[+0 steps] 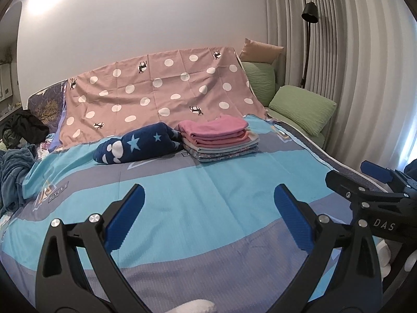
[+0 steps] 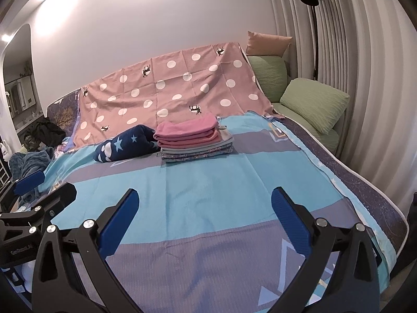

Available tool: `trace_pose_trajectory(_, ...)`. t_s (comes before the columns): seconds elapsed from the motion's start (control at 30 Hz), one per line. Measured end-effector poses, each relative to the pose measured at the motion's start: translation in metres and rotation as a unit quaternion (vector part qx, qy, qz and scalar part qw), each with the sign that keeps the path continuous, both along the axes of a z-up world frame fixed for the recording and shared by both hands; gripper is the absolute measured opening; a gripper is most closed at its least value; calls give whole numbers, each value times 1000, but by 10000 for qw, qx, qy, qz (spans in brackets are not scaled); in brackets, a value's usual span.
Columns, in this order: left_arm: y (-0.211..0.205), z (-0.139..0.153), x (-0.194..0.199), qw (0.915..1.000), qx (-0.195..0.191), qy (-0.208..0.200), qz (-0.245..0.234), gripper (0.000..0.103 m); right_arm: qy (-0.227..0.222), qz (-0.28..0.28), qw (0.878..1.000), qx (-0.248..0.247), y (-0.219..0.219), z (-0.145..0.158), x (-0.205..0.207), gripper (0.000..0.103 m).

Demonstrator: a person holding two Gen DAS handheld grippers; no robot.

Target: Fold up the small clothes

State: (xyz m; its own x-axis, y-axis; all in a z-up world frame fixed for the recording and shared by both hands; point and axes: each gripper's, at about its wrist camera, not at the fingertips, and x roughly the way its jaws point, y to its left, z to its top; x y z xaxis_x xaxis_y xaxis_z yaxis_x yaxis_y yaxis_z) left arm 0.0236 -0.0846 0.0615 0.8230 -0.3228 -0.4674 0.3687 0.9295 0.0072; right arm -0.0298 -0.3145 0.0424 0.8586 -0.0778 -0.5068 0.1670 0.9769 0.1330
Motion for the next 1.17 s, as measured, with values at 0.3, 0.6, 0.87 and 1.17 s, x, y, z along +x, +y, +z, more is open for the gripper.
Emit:
trace_pose_trajectory(0.3,-1,-4,-3,9999,-23,104,44,101,12,17,10000,-13,3,0,-3,102)
trace_pose_trajectory(0.6,-5,-10,-1,9998,69,187,9,101,86,66,9999,-20,6,-2,0,102)
trace_pose_trajectory(0.87,-6,-15,0,9996,103,253,-9,101,156,82,9998,5,5,-6,1,102)
trace_pose_trajectory(1.17,-4,-17,-1,9995,95,288,20,101,193,99,9998,39,5,-10,0,102)
